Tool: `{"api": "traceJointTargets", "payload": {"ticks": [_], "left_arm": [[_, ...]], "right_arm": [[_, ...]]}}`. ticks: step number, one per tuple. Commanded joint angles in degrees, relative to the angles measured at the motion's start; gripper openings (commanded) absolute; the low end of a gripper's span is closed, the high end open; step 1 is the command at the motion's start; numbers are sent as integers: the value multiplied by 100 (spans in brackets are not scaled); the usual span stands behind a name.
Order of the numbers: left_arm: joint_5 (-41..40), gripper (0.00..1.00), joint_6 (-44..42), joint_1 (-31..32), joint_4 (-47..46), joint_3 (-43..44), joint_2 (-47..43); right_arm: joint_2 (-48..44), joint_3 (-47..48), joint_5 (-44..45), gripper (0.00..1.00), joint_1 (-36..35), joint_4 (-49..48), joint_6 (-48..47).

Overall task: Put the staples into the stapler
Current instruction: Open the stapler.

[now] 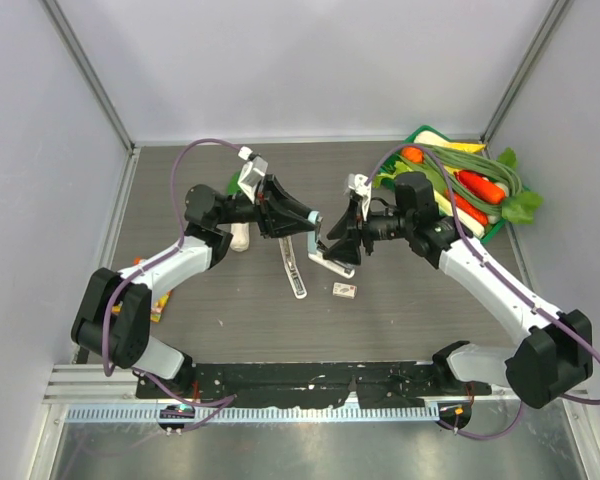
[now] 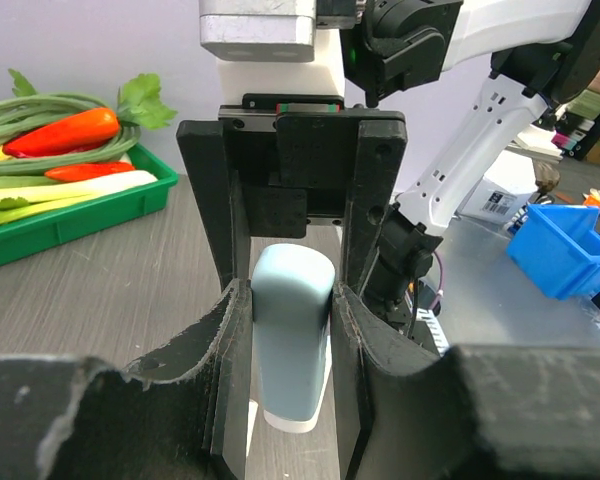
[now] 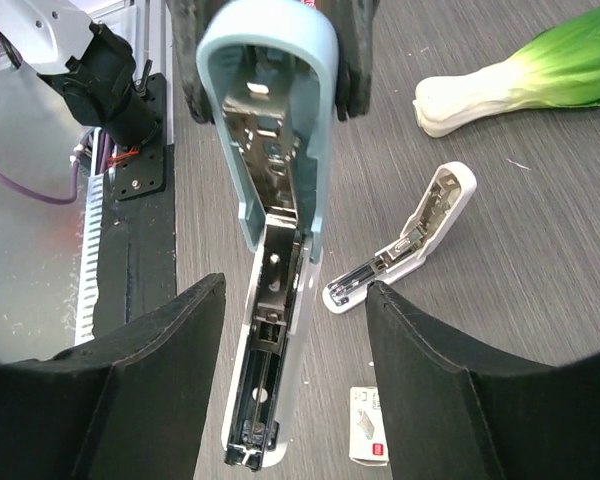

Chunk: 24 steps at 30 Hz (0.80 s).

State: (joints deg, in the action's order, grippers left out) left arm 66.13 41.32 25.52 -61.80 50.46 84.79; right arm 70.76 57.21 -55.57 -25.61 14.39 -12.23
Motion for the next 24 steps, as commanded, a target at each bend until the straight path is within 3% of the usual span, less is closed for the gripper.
{"api": "traceJointTargets", "payload": {"ticks": [1, 12, 24], "left_arm": [[32, 0, -186, 41, -52, 272, -16], [32, 0, -212, 59, -7, 245, -86], [-144, 0, -230, 41, 36, 263, -77]], "right_arm": [[43, 343, 248, 63, -181, 231, -157], [219, 309, 591, 49, -375, 196, -113], [157, 168, 512, 3, -375, 55, -122]]}}
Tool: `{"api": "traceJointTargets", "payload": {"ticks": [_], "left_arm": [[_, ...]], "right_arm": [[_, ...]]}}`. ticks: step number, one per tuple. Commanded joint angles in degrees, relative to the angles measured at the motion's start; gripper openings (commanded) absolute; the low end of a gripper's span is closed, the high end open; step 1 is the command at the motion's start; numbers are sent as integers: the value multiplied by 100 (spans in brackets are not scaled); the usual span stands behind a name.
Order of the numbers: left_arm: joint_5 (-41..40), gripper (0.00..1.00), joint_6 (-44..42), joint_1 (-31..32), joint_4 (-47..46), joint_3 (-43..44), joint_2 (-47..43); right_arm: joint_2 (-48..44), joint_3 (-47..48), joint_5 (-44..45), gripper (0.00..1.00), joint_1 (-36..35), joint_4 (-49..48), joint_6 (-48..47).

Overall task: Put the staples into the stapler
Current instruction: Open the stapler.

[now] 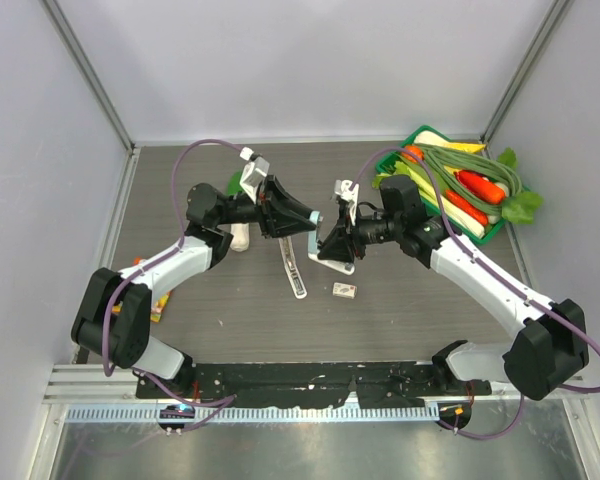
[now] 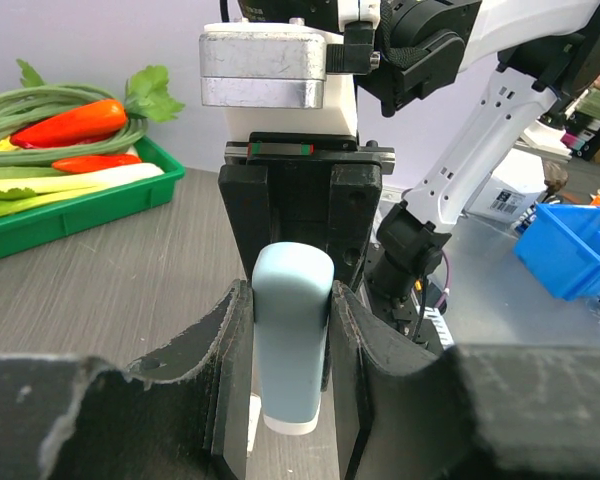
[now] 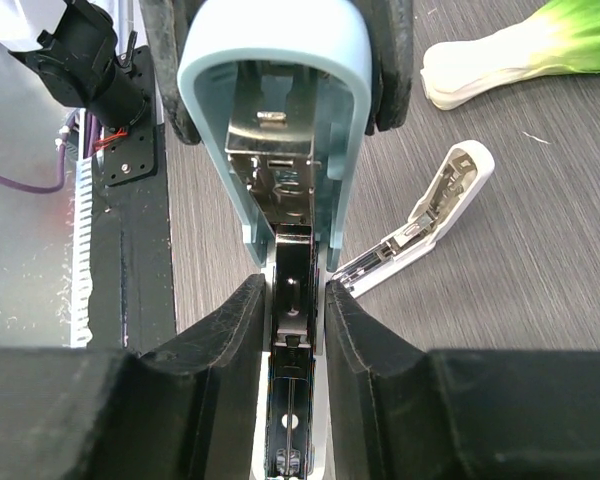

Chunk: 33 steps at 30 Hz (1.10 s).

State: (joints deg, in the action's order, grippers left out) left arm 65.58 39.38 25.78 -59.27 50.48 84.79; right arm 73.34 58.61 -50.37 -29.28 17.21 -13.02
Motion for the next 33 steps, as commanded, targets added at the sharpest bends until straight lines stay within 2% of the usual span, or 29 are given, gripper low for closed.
{"api": "traceJointTargets", "payload": {"ticks": [1, 7, 16, 23, 24, 27, 32, 33], "left_arm": [[-116, 0, -18, 6, -217, 269, -86], [-265, 10, 35, -47, -243, 278, -86], [-634, 7, 334, -310, -647, 155, -156], [-757, 12, 519, -407, -894, 103, -200], [-766, 14, 519, -407, -894, 94, -191], [-766, 28, 510, -398, -894, 76, -165], [-705, 36, 519, -372, -894, 67, -112], [-696, 45, 510, -372, -894, 67, -112]], "right_arm": [[-118, 2, -25, 1, -8, -253, -43], [-250, -130, 97, 1, -8, -341, -8], [-628, -552, 335, 1, 133, -1184, 554], [-698, -868, 150, 1, 326, -1686, 1151], [-698, -886, 142, 1, 326, -1851, 1161], [-707, -895, 133, 1, 335, -1853, 1161], [-655, -842, 142, 1, 335, -1792, 1082], [-654, -834, 150, 1, 335, -1783, 1073]]}}
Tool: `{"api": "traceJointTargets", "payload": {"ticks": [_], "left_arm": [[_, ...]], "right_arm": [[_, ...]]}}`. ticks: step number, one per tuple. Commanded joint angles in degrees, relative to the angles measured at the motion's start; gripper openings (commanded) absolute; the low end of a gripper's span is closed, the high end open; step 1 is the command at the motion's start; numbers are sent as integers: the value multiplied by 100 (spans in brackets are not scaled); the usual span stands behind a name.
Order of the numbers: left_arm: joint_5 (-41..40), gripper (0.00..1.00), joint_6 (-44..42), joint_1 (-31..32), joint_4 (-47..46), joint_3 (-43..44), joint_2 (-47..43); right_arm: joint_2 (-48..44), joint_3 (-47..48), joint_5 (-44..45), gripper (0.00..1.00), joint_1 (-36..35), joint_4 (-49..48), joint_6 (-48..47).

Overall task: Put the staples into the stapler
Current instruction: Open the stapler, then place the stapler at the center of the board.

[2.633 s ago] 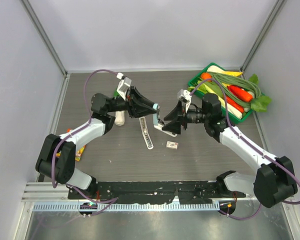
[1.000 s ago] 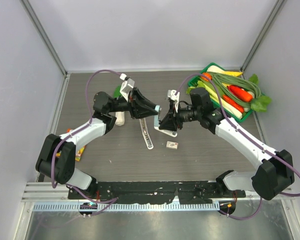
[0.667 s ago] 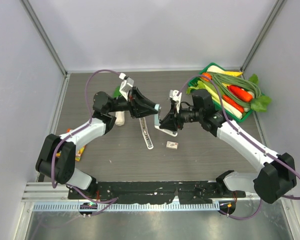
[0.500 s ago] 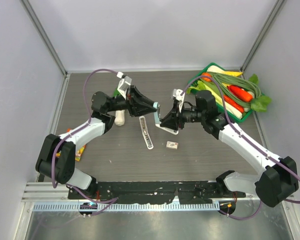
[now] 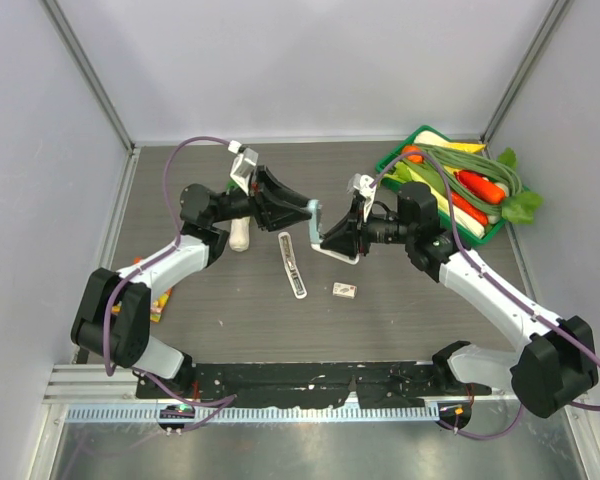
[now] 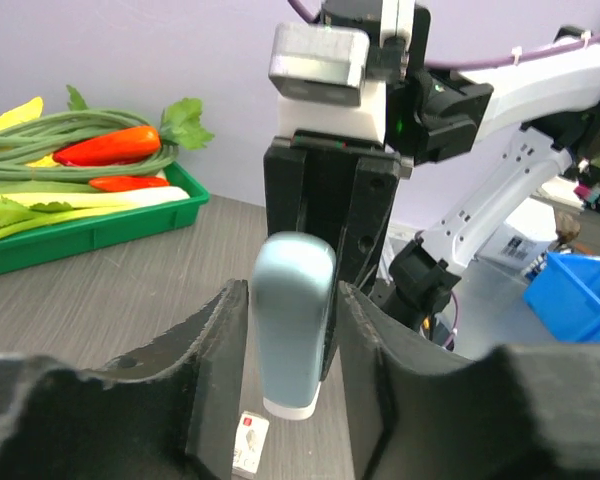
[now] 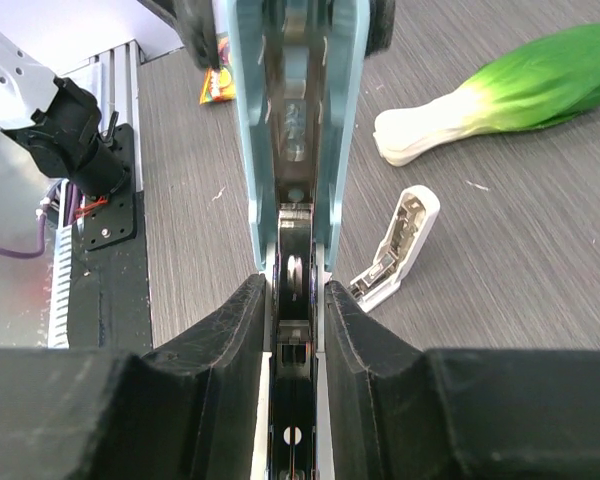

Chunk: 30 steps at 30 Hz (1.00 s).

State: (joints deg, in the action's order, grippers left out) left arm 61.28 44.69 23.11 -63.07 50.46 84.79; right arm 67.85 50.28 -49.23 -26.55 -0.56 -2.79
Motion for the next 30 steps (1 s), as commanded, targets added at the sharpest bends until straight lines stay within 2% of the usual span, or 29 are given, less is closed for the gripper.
{"api": "traceJointTargets", "payload": {"ticks": [1, 3, 8, 12, 17, 20, 30], "left_arm": [[-248, 51, -21, -79, -513, 61, -112], [-213, 58, -48, -44, -505, 52, -95], [-195, 65, -48, 0, -513, 61, -51], [-230, 76, -74, -9, -461, 70, -77], [-318, 93, -302, -52, -48, 105, -182], [-406, 99, -486, -158, 250, 87, -270], [-652, 100, -1593, -659, 2051, 61, -797]], "right_arm": [[-88, 8, 37, 1, 62, 3, 50], [-71, 25, 63, 1, 62, 12, 33], [-27, 69, 115, 1, 62, 21, 6], [-35, 69, 344, 1, 62, 214, -99], [-44, -53, 1230, 1, 62, 197, -178], [-88, -185, 1688, 1, 62, 100, -231], [-115, -870, 2901, 1, 62, -594, -249]]}}
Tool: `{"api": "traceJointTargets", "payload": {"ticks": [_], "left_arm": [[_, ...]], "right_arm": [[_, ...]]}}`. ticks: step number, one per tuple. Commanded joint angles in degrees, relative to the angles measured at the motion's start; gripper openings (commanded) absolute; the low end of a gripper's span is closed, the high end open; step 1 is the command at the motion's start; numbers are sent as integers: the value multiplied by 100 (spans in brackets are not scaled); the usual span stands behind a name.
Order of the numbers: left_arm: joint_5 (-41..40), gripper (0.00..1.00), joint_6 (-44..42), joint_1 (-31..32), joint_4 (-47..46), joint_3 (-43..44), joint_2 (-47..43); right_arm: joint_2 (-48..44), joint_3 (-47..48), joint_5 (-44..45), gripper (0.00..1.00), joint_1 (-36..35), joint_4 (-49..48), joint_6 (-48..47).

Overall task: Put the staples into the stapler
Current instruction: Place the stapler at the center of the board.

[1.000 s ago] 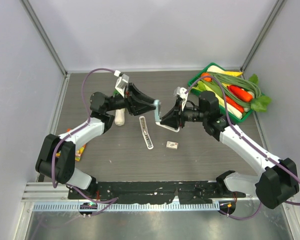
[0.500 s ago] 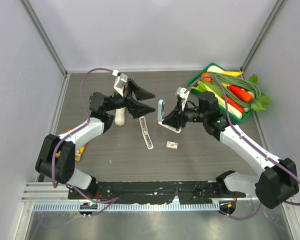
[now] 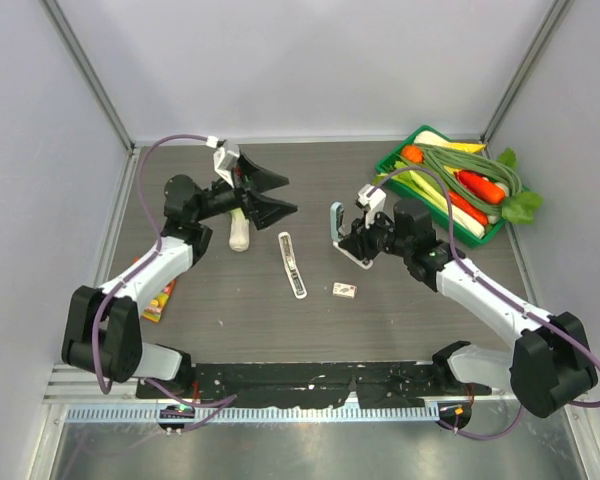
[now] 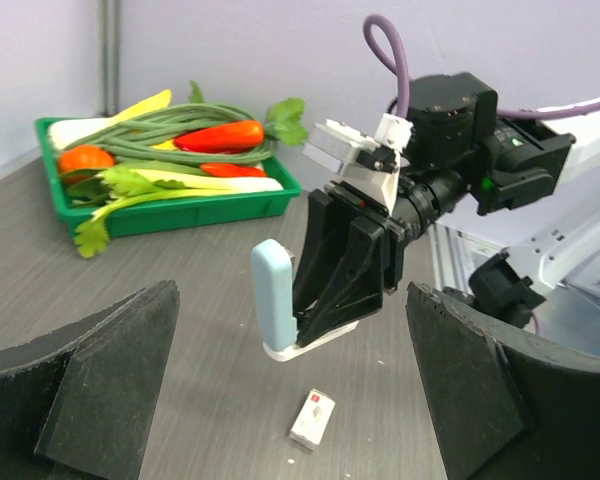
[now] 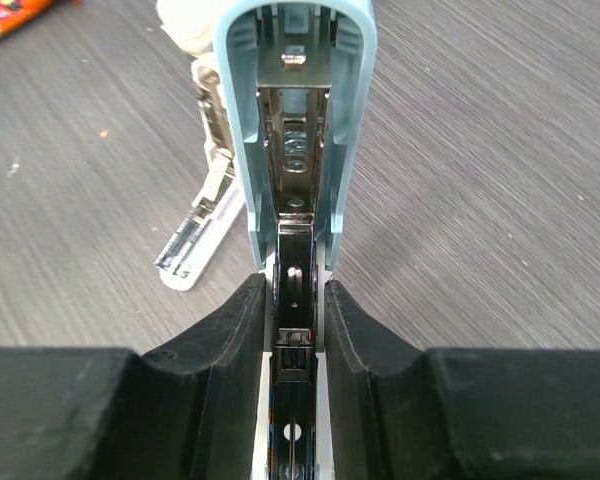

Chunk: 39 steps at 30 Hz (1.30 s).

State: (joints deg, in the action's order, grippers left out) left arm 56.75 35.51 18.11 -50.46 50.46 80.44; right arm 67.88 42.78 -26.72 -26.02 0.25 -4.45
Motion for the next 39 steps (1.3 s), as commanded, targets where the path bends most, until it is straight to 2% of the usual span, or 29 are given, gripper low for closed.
{"api": "traceJointTargets", "payload": {"ticks": [1, 4, 13, 23, 39], "left_arm": [[-252, 100, -825, -211, 1044, 69, -424], [-428, 100, -1326, -307, 1862, 131, -635], [-498, 100, -1599, -764, 2742, 26, -1189], [-472, 100, -1494, -1257, 2823, -255, -1523], [-454, 100, -1397, -1354, 2664, -414, -1585]], "right_arm": [[-99, -165, 755, 1, 9, -719, -83], [6, -332, 1116, 1, 9, -921, -118], [463, -824, 1792, 1, 62, -1694, -48], [1025, -886, 2074, 1, 159, -2187, 234], [1553, -350, 2461, 1, 159, -1845, 348]]}}
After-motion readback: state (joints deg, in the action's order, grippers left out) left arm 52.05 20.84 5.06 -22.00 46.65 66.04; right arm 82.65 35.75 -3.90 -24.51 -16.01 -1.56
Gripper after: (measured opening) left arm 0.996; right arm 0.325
